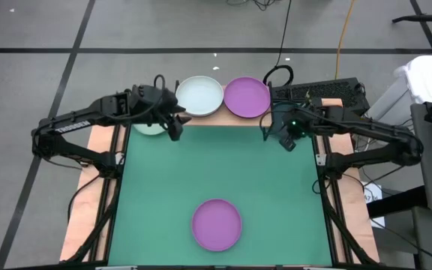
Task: Place and stack plates onto a shelf
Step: Stack the dark blue plate on top of the purple plate on the shelf
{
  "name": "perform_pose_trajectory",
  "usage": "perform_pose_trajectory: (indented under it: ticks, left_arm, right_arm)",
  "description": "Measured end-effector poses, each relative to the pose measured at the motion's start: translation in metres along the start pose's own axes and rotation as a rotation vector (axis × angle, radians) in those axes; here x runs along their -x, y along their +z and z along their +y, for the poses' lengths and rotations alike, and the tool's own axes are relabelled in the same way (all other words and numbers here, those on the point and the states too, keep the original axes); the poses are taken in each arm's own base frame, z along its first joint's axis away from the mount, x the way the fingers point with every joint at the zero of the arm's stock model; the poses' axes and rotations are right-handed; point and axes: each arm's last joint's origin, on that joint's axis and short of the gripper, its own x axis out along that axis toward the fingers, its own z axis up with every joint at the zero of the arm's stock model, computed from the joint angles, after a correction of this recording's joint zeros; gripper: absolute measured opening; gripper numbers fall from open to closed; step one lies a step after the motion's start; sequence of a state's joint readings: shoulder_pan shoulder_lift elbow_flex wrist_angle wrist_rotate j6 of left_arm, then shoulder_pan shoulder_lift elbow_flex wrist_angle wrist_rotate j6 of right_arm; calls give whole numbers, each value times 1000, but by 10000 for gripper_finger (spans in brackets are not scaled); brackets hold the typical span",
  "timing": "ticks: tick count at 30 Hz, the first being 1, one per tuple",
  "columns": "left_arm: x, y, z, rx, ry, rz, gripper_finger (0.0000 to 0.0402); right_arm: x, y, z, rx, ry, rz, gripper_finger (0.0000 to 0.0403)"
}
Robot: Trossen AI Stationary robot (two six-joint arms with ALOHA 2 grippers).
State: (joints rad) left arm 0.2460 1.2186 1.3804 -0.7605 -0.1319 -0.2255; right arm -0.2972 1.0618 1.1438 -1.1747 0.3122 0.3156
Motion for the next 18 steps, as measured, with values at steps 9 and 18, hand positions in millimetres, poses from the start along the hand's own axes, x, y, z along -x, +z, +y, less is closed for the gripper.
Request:
perform_pose_trajectory:
  ticks: [9,18]
  left_arm:
    - [2,-3,-13,71,-4,-4,209]
    - [5,-11,-24,117,-23,48,209]
  right_arm:
    - [-49,-25,-5,188,9,147,0]
    - [-87,-42,-2,220,49,129,27]
